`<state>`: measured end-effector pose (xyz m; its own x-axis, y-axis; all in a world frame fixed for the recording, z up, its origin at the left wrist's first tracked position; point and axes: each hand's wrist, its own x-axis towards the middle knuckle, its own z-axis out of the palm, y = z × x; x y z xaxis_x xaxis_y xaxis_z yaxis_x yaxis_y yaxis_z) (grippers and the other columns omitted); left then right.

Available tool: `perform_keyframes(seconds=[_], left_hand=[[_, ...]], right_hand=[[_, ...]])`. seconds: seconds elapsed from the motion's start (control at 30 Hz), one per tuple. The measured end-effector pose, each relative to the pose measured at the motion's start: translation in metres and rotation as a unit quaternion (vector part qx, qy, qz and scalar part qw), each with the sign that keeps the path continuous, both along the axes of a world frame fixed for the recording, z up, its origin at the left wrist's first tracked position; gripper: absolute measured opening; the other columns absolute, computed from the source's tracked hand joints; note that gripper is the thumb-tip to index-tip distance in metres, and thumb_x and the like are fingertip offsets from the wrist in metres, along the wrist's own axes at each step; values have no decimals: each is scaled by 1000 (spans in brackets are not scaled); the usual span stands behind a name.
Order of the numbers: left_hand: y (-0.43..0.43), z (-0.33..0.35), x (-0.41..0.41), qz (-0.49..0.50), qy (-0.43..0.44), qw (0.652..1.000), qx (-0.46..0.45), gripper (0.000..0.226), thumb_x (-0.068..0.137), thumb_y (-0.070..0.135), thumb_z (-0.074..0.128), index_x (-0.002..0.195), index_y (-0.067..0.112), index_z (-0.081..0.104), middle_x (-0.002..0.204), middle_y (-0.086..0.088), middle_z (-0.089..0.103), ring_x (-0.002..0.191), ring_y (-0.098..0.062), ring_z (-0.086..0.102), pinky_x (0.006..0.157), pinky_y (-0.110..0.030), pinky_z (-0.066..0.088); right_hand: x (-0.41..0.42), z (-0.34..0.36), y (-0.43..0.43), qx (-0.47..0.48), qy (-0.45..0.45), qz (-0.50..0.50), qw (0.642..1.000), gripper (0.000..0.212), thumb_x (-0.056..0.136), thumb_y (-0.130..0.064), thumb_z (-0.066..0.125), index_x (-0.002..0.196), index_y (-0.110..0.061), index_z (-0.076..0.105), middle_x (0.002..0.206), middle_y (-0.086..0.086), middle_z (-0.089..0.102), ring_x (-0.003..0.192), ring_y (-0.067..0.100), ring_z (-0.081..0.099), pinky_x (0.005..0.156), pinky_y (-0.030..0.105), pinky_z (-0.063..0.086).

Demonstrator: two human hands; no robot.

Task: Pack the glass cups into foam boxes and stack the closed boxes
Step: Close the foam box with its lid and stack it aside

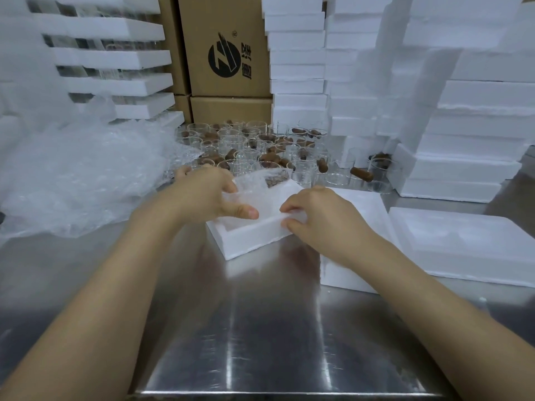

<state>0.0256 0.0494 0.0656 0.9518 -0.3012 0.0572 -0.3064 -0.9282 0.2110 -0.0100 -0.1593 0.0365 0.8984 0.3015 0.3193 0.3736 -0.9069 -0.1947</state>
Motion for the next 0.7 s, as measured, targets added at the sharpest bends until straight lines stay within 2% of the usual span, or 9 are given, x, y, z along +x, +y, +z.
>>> perform_keyframes(seconds=[0.13, 0.23, 0.33, 0.4, 0.47, 0.57, 0.7], left_hand=[[-1, 0, 1, -33, -36, 998, 34, 55, 46, 80, 46, 67, 30, 56, 127, 12, 47, 128, -13, 29, 112, -43, 2], [0, -1, 1, -65, -71, 995, 22, 41, 50, 72, 60, 55, 32, 54, 128, 18, 39, 130, -11, 21, 109, -36, 1], [-3, 0, 0, -97, -90, 991, -7, 43, 50, 74, 58, 61, 33, 54, 122, 20, 38, 126, -13, 28, 107, -33, 12], [-8, 1, -2, -104, -92, 985, -99, 43, 56, 71, 56, 66, 30, 52, 115, 13, 47, 115, -14, 43, 102, -33, 32], [-11, -1, -2, -104, -85, 980, -146, 37, 69, 63, 62, 71, 27, 56, 111, 9, 53, 104, -11, 51, 91, -31, 42], [-16, -7, -2, -128, -103, 981, -105, 25, 82, 45, 69, 78, 21, 64, 109, 8, 52, 96, -13, 54, 83, -29, 43], [-25, -13, -2, -107, -83, 991, 16, 42, 93, 46, 54, 80, 7, 62, 92, -10, 62, 81, -27, 58, 74, -43, 46]], right_hand=[[0, -1, 0, -2, -3, -2, 1000, 27, 93, -29, 56, 118, -27, 66, 114, -4, 66, 113, 18, 50, 86, 32, 46], [0, 0, 1, 1, -1, -2, 1000, 27, 93, -29, 56, 118, -27, 66, 115, -3, 66, 113, 18, 50, 87, 33, 46], [0, 0, 0, 2, -1, -3, 1000, 27, 93, -30, 57, 118, -27, 65, 115, -4, 66, 114, 18, 50, 87, 33, 46], [0, -1, 0, 1, -4, -6, 1000, 27, 93, -30, 56, 117, -28, 66, 116, -5, 66, 114, 17, 49, 85, 32, 45], [0, -1, 1, -1, -4, -9, 1000, 26, 93, -30, 56, 117, -29, 66, 116, -5, 66, 114, 17, 49, 86, 32, 45], [0, -1, 1, -4, -4, -8, 1000, 27, 92, -30, 56, 118, -28, 65, 117, -3, 66, 115, 19, 49, 87, 33, 46], [2, -2, 1, -4, -7, -10, 1000, 28, 92, -30, 56, 118, -29, 65, 116, -2, 66, 115, 19, 49, 85, 32, 45]])
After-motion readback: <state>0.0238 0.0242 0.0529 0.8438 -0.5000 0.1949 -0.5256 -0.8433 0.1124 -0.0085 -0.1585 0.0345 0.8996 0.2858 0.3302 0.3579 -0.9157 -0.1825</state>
